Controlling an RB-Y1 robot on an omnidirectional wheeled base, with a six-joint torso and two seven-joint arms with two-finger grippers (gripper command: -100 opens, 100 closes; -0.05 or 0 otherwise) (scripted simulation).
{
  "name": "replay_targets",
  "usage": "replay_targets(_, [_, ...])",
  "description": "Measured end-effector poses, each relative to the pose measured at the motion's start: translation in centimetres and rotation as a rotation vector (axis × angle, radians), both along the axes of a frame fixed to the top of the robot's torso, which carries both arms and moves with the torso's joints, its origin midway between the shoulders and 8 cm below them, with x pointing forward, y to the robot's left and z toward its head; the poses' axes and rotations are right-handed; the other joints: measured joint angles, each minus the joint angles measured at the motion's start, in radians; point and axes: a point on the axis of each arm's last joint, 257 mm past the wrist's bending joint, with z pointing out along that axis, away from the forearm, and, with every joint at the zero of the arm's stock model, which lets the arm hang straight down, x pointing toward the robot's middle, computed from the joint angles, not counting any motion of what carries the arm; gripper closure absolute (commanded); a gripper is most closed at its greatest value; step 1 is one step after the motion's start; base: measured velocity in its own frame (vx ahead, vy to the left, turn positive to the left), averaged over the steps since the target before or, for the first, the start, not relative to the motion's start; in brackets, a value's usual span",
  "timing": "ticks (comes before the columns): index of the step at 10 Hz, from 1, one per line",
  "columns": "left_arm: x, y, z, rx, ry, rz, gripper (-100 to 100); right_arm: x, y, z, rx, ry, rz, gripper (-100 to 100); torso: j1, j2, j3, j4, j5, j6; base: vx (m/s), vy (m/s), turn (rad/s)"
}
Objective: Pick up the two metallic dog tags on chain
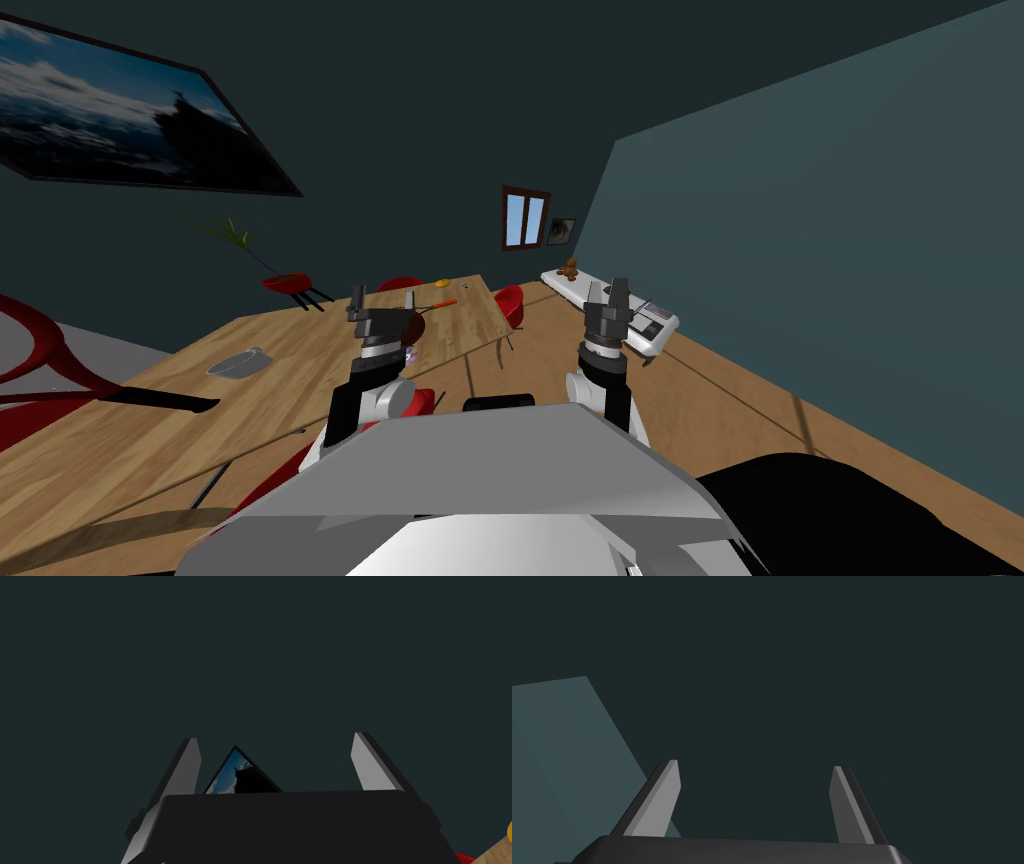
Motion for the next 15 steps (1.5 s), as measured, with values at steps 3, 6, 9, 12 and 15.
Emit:
replay_targets(3, [2.1, 1.7, -3.3, -0.134, 0.071, -0.041, -100, 0.0, 0.0, 0.0, 0.0, 0.0, 0.0, 0, 0.0, 0.0, 0.0, 0.0, 0.0, 0.0, -0.009, 0.02, -0.029])
replay_targets(6, [3.6, 3.0, -6.0, -0.258, 0.127, -0.073, -100, 0.0, 0.0, 0.0, 0.0, 0.0, 0.0, 0, 0.0, 0.0, 0.0, 0.0, 0.0, 0.0, -0.005, 0.014, -0.025])
replay_targets(9, [4.3, 4.2, -9.2, -0.38, 0.181, -0.099, -100, 0.0, 0.0, 0.0, 0.0, 0.0, 0.0, 0, 0.0, -0.001, 0.0, 0.0, 0.0, 0.0, 0.002, 0.011, -0.024])
replay_targets(12, [5.5, 4.8, -12.7, -0.491, 0.236, -0.12, -100, 0.0, 0.0, 0.0, 0.0, 0.0, 0.0, 0, -0.001, -0.001, -0.001, 0.0, 0.0, 0.0, 0.012, 0.004, -0.031])
replay_targets(15, [6.3, 5.4, -17.2, -0.609, 0.311, -0.136, -100, 0.0, 0.0, 0.0, 0.0, 0.0, 0.0, 0, -0.001, -0.002, -0.001, 0.0, 0.0, 0.0, 0.022, -0.008, -0.028])
